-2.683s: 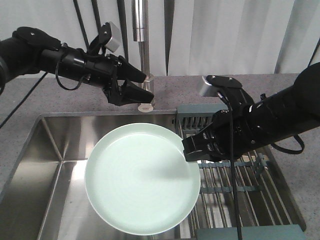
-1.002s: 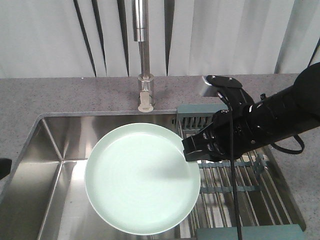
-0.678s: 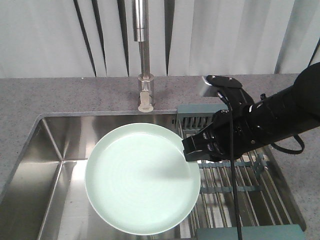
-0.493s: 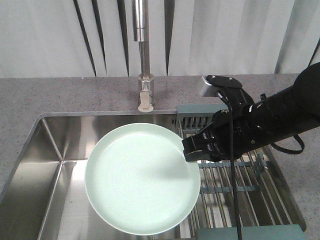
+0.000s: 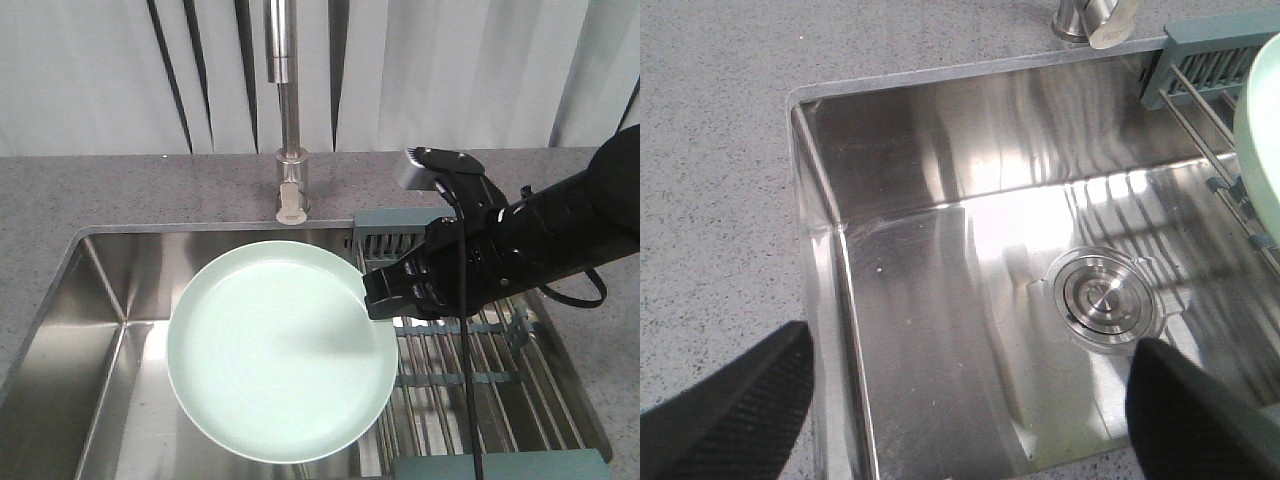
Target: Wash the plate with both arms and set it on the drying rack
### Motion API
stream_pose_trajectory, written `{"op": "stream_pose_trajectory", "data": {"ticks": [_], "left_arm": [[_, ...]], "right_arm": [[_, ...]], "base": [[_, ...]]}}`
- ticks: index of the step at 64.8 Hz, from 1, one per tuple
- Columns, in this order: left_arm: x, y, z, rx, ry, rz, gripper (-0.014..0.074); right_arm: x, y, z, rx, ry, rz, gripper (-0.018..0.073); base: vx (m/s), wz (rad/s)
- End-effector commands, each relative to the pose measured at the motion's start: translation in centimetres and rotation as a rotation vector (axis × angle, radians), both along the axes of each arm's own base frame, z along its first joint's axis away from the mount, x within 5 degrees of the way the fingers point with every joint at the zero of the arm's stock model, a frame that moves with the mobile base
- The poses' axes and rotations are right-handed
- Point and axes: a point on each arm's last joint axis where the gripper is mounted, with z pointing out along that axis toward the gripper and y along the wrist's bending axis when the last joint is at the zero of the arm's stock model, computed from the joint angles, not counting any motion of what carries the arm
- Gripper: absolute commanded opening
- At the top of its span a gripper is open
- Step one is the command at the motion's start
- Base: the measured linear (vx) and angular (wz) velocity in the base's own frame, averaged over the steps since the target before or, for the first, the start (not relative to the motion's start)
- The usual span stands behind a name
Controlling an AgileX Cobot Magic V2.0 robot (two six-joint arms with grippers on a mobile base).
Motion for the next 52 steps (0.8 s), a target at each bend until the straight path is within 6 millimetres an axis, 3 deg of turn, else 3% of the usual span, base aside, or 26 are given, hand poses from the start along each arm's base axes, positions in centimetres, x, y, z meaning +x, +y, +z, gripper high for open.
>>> {"op": "stream_pose_trajectory", "data": {"ticks": [1,26,52], "left_arm": [[0.3,-0.1,1.0,-0.031,-0.066,0.010,0.0589],[0.3,-0.1,1.0,-0.031,-0.066,0.010,0.0589],[0.3,-0.1,1.0,-0.031,-0.066,0.010,0.0589]], "right_arm": [[-0.2,0.0,2.2,0.065,-0.080,-0.024,-0.0001],[-0.1,-0.4,1.8,-0.083,-0.145,0.087,-0.0001],[1.8,5.9,1.8,-0.194,-0.105,0.232,-0.0001]], "base": [[0.00,0.00],[0.00,0.00],[0.00,0.00]]}}
